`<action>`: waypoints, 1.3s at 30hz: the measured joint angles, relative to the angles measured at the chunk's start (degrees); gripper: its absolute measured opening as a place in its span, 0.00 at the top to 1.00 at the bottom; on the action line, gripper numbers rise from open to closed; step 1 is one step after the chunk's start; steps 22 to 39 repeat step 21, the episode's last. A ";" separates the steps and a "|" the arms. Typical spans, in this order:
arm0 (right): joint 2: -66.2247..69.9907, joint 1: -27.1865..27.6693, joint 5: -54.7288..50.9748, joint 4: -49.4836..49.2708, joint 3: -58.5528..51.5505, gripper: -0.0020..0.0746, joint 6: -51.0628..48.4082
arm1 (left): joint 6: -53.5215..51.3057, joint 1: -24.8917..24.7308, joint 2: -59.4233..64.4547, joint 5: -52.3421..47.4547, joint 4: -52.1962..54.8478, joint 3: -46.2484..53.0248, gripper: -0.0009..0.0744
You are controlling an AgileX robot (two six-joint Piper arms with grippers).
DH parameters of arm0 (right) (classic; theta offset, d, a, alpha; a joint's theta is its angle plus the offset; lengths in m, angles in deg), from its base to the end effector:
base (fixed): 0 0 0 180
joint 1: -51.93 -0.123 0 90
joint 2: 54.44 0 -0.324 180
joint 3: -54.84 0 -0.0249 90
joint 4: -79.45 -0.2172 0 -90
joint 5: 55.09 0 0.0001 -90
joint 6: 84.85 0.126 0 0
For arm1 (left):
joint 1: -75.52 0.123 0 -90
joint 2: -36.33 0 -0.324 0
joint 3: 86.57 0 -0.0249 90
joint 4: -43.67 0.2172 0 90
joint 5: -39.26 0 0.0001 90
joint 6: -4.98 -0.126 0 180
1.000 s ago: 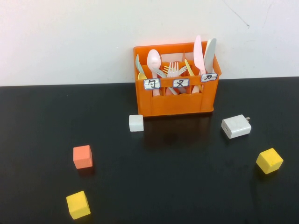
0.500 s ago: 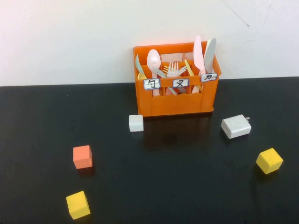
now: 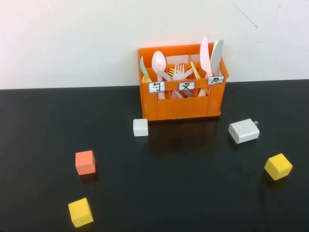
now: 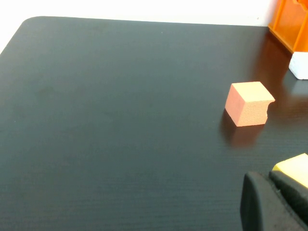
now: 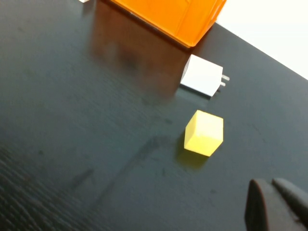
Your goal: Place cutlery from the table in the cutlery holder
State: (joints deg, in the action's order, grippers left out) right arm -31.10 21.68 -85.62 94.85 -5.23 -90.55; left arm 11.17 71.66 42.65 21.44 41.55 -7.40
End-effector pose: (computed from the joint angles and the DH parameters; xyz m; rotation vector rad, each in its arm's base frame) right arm 0.0347 0.0005 0.2521 -0.7402 1.8245 -0.0056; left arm 0.0150 -0.0024 0.1715 -0.0604 1.8047 -0.1604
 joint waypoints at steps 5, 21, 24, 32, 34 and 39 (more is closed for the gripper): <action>-1.23 2.88 0.12 -0.64 0.00 0.98 0.00 | 0.00 0.00 0.00 0.00 0.00 0.00 0.99; -16.00 24.74 10.42 -5.24 -14.12 0.98 0.02 | 0.00 0.00 0.00 -0.02 0.00 0.00 0.99; -16.00 24.74 10.42 -5.24 -14.12 0.98 0.02 | 0.00 0.00 0.00 -0.02 0.00 0.00 0.99; -16.00 24.74 10.42 -5.24 -14.12 0.98 0.02 | 0.00 0.00 0.00 -0.02 0.00 0.00 0.99; -16.00 24.74 10.42 -5.24 -14.12 0.98 0.02 | 0.00 0.00 0.00 -0.02 0.00 0.00 0.99; -16.00 24.74 10.42 -5.24 -14.12 0.98 0.02 | 0.00 0.00 0.00 -0.02 0.00 0.00 0.99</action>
